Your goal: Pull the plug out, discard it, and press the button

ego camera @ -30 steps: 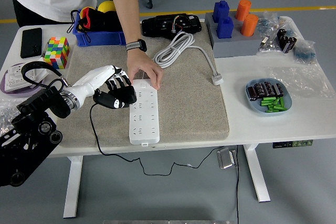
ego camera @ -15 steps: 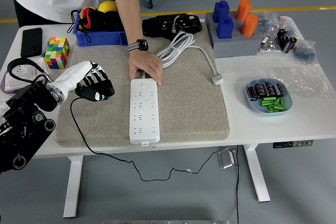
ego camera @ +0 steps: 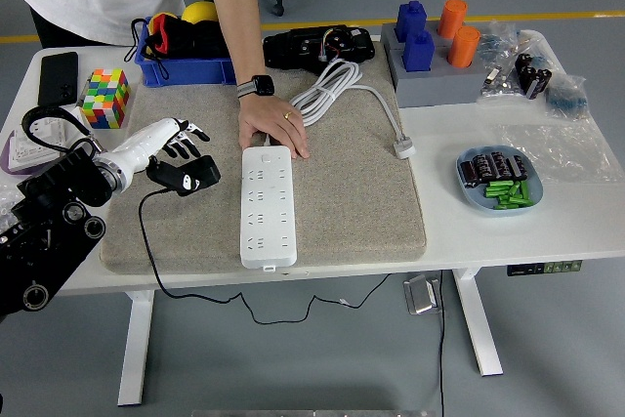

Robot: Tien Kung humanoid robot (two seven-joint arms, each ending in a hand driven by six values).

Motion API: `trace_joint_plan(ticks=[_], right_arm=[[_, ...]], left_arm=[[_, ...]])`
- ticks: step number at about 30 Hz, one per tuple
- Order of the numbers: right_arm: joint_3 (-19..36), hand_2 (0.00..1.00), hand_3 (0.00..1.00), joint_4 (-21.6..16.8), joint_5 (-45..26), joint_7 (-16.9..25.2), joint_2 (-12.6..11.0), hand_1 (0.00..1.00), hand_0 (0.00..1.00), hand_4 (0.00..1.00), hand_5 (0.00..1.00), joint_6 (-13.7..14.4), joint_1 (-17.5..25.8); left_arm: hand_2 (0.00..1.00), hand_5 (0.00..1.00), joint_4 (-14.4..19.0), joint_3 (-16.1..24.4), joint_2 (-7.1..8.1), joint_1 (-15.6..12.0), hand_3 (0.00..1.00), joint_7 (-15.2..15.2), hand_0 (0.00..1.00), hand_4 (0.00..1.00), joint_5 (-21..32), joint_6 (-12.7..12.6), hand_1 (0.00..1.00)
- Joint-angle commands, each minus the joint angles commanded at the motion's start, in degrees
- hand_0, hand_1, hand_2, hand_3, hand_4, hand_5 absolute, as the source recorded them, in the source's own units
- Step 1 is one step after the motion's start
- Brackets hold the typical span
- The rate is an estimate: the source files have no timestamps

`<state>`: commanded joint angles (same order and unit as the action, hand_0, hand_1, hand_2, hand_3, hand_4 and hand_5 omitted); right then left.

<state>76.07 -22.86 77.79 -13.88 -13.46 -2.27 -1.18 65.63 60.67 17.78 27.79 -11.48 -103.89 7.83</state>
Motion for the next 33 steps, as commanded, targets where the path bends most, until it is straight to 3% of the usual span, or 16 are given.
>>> trace_joint_plan(ticks=[10,11,16,17,22,23,33], right_arm=[[-0.4,0.717,0.728,0.0,0.0,0.0,-0.2,0.705,0.756,0.772,0.649,0.0,-0.1],[-0.5,0.717,0.728,0.1,0.0,0.0,-0.2,0.705,0.755,0.773,0.649,-0.1,-0.1],[-0.6,0.717,0.728,0.0,-0.1,0.0,-0.4,0.705,0.755,0.773,0.649,0.0,-0.2],[-0.7,0.716,0.728,0.0,-0.2,0.0,-0.4,0.705,0.755,0.772,0.649,0.0,-0.2],[-0.7,0.716,0.728,0.1,-0.2,0.0,-0.4,0.705,0.755,0.772,0.649,0.0,-0.2],[-0.7,0.716,0.728,0.1,-0.2,0.0,-0.4,0.705,0.756,0.772,0.649,-0.1,-0.2],[-0.6,0.717,0.728,0.1,-0.2,0.0,-0.3,0.705,0.756,0.773,0.649,0.0,0.1]], left_arm=[[0.694,0.002,1.5,-2.3,0.94,2.9,0.884,-2.7,0.615,0.847,-1.9,2.0,0.644],[0.5,0.002,1.4,-3.3,1.12,3.7,0.879,-2.8,0.45,0.674,-2.1,2.2,0.487],[0.5,0.002,0.0,-9.6,1.74,8.1,0.879,-3.9,0.45,0.674,-2.4,2.7,0.487],[0.27,0.002,-0.3,-10.6,1.79,8.7,0.802,-4.0,0.219,0.002,-2.2,2.6,0.228],[0.27,0.002,-1.4,-15.3,1.22,11.2,0.802,-3.9,0.219,0.002,-1.9,1.6,0.228],[0.179,0.002,-1.6,-15.9,0.97,11.5,0.773,-3.9,0.125,0.002,-2.0,1.5,0.118],[0.146,0.002,-3.7,-20.9,-2.06,13.8,0.742,-4.3,0.109,0.002,-2.2,1.6,0.096]])
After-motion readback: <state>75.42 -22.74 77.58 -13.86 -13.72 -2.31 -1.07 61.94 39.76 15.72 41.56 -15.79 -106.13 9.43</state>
